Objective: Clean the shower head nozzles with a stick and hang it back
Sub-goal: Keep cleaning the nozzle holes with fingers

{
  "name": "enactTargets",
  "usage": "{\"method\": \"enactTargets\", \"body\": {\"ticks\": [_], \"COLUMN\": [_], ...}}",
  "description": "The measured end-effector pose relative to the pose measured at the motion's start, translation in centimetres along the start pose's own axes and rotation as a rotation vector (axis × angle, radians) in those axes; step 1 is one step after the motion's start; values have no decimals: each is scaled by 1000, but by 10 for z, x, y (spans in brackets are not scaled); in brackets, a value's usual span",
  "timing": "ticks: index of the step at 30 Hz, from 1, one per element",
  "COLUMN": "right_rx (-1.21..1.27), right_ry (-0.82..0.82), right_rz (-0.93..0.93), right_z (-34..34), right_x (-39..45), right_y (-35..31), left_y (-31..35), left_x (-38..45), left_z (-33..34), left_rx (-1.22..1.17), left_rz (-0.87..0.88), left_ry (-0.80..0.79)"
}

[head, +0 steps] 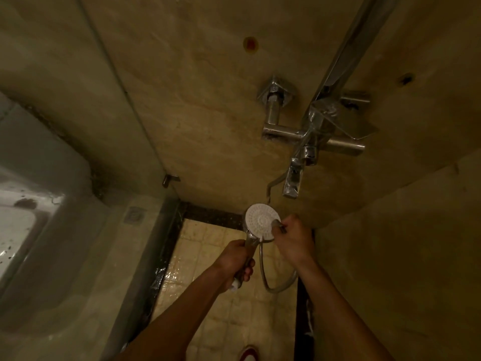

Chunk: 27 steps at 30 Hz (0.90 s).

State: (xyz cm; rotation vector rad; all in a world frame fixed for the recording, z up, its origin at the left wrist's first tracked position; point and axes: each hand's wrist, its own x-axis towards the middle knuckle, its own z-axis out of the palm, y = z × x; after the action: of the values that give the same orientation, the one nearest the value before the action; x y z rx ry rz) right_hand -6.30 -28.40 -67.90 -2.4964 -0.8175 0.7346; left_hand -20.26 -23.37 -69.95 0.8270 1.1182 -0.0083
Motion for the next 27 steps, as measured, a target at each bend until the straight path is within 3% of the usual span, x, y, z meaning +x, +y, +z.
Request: {"method": "enactTargets", "body": {"ticks": [9, 15, 27], "right_rx": [-6, 124, 274], "right_ry": [-69, -97, -131], "right_rz": [100, 32, 142], "right_z": [1, 14, -10], "right_x": [-2, -2, -1], "right_y": [46, 32, 42], "left_y": [-10, -9, -10], "left_x": [7, 6, 5], "left_z": [-2, -3, -13], "left_rx": [-19, -40, -59], "left_rz": [2, 12, 22], "left_ry": [8, -9, 1]}}
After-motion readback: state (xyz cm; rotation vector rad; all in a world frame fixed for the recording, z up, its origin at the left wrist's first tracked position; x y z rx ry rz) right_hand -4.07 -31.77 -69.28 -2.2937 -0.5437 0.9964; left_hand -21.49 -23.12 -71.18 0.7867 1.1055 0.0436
